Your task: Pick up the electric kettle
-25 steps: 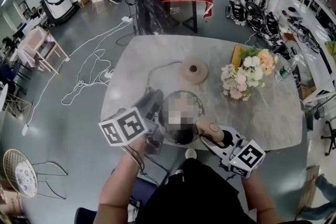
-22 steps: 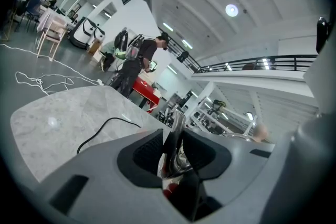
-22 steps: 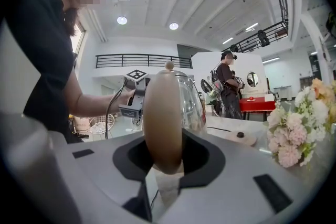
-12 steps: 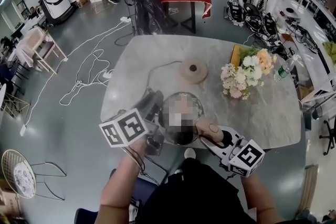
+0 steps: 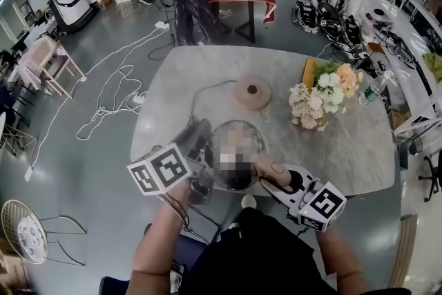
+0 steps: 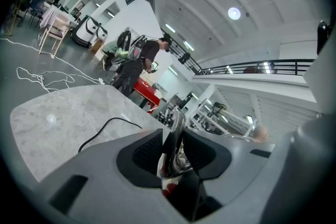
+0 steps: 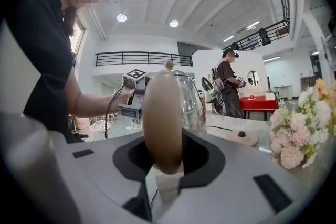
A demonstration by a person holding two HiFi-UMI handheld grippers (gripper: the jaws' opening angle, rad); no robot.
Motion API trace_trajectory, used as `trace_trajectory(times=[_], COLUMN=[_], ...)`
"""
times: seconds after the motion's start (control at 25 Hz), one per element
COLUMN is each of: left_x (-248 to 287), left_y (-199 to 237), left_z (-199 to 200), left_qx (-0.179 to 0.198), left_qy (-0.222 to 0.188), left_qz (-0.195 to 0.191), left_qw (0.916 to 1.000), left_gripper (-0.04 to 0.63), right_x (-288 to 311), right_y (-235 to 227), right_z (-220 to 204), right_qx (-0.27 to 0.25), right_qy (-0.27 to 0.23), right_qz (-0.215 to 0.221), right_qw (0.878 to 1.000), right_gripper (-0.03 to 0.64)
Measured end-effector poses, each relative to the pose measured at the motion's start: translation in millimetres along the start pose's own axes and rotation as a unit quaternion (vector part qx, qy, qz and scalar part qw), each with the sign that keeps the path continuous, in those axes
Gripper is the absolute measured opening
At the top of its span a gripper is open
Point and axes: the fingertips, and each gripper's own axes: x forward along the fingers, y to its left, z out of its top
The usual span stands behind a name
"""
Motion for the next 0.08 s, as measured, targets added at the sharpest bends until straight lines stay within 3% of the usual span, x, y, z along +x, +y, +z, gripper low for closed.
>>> trace_trajectory(times=[0.08], left_x=[0.8], left_y=[0.0], left_z=[0.6], left_qx=[-0.001], left_qy=[-0.001], left_qz=[0.0], left_qw=[1.0], left_gripper=[0.11], right_x=[0.2], right_y=[-0.7], right_z=[0.0], right_qx=[-0.001], right_qy=[0.001], right_qz=[-0.001], right_qw=[1.0], right_gripper=[0.095])
